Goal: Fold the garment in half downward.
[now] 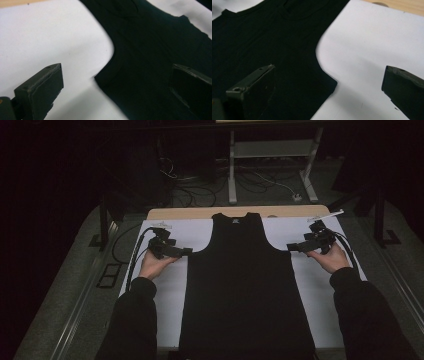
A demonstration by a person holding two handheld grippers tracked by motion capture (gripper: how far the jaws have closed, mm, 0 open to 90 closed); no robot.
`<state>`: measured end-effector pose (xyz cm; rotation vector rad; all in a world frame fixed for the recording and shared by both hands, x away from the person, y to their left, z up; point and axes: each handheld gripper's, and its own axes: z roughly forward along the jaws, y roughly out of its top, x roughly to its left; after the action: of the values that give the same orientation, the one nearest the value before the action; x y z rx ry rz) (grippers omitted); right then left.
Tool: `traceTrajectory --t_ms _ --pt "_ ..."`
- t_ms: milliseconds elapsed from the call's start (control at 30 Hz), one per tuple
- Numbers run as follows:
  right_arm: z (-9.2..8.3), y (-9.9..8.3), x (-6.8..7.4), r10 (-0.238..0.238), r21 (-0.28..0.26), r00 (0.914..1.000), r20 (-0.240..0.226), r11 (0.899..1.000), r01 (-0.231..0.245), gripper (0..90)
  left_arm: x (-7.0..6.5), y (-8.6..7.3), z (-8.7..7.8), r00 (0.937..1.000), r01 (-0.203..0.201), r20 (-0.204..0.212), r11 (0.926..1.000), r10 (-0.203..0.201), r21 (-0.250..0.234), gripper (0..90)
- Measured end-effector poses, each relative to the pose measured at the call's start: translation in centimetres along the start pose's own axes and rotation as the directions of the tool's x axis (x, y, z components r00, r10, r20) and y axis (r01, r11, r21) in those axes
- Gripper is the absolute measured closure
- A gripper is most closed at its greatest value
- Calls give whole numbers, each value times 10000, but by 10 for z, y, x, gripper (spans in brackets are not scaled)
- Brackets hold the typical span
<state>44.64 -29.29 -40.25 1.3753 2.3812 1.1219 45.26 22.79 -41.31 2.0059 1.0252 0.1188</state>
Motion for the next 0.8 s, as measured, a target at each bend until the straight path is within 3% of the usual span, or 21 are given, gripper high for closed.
traceTrajectory --t_ms 133,333,567,800 --pt "6 -2 -2 102 230 9999 7 9997 -102 0 2 -2 4 9999 115 34 9999 -115 106 0" --pt "12 -5 -7 323 362 9995 20 9988 -324 85 4 -4 9 9997 224 -66 9992 -222 317 0" --pt "18 -7 -11 475 389 9988 -118 9981 -470 139 7 -5 11 9988 487 32 9985 -488 268 73" --pt "23 -12 -14 581 594 9982 -145 9966 -571 162 6 -8 18 9987 508 -29 9964 -507 678 152"
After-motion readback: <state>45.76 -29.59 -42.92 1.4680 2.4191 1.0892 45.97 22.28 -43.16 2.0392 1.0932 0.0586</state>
